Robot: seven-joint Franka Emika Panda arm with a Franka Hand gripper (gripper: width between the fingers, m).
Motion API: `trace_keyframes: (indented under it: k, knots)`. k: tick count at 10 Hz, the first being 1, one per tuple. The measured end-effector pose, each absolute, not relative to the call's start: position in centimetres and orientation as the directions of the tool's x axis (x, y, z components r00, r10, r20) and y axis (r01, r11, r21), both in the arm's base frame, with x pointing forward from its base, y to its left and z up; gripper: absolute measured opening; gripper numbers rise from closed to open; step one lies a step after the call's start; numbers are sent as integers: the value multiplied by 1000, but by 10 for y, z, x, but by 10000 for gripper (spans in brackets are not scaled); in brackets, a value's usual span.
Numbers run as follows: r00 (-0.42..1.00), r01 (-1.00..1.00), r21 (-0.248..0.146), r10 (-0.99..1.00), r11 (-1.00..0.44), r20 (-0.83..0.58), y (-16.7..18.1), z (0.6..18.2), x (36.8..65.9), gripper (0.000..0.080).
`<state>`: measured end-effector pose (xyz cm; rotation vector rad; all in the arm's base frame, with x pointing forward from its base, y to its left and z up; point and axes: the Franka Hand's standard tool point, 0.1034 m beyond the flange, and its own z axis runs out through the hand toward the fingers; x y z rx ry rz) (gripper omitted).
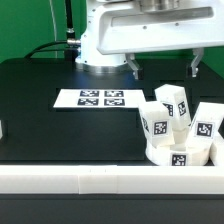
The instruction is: Assemble stool
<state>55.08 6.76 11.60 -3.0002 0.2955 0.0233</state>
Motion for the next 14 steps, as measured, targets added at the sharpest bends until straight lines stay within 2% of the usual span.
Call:
trace_keyframes:
  k: [4, 6, 8, 12, 14]
  knots:
    - [999, 52, -120, 50, -991, 16, 66, 116, 552, 648]
    - [954, 299, -73, 296, -951, 49, 74, 115, 553, 648]
    - [875, 480, -9, 478, -877, 72, 83, 116, 557, 648]
    - [782, 619, 21, 619, -785, 73, 80, 112, 558, 648]
    - [783, 620, 16, 619, -785, 62, 82, 105, 555, 648]
